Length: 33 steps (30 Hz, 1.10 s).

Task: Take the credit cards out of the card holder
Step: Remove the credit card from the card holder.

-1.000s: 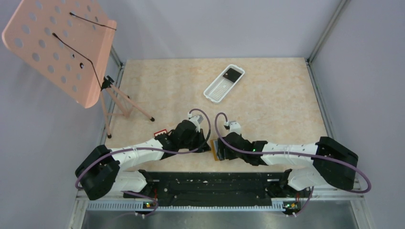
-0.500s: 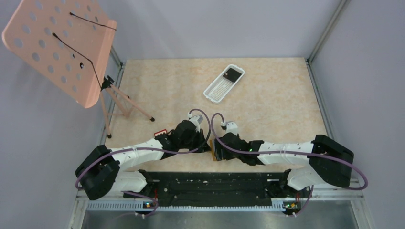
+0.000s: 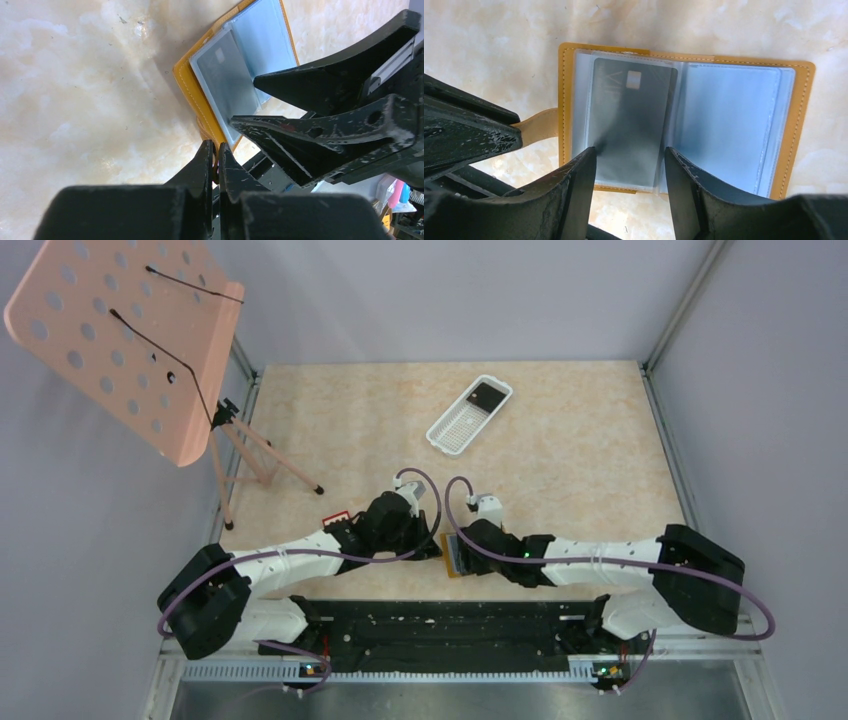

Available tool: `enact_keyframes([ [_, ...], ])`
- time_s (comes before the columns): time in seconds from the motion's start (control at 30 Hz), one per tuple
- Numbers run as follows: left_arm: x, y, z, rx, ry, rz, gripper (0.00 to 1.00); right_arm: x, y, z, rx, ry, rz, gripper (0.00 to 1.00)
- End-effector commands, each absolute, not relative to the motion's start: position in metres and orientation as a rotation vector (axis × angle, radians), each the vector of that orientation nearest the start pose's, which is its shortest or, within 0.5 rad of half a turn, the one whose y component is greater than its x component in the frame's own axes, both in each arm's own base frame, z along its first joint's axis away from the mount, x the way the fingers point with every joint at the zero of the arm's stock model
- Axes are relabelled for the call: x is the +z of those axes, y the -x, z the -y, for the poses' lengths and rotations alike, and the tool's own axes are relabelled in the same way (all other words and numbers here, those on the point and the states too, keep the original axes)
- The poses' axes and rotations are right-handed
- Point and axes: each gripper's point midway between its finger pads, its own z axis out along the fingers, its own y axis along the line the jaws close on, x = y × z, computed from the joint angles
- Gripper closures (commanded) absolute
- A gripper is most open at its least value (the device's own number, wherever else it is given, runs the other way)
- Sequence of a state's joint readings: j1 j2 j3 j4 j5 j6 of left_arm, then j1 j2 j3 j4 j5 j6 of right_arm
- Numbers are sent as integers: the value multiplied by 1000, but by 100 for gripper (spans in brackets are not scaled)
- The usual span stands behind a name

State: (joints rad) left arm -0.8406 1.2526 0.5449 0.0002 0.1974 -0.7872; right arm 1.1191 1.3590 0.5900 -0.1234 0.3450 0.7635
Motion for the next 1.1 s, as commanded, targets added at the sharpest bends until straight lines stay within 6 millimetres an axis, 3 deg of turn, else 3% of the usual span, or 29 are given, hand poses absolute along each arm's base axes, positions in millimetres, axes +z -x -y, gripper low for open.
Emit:
enact_keyframes([
  [0.0,77,-171,290,-1041,-189,-2459,100,56,-172,-270,467,237,-2355,48],
  [0.2,77,-171,289,-1039,-186,-2461,100,60,-175,-257,424,211,-2335,48],
  [0.33,77,-171,290,-1047,-183,-2458,100,68,-171,-270,522,244,-2320,41],
  [0.53,80,-172,293,-1061,-184,-2455,100,59,-166,-280,551,275,-2354,35],
  [1.07,80,-170,294,-1084,-179,-2448,100,44,-169,-282,513,276,-2376,39],
])
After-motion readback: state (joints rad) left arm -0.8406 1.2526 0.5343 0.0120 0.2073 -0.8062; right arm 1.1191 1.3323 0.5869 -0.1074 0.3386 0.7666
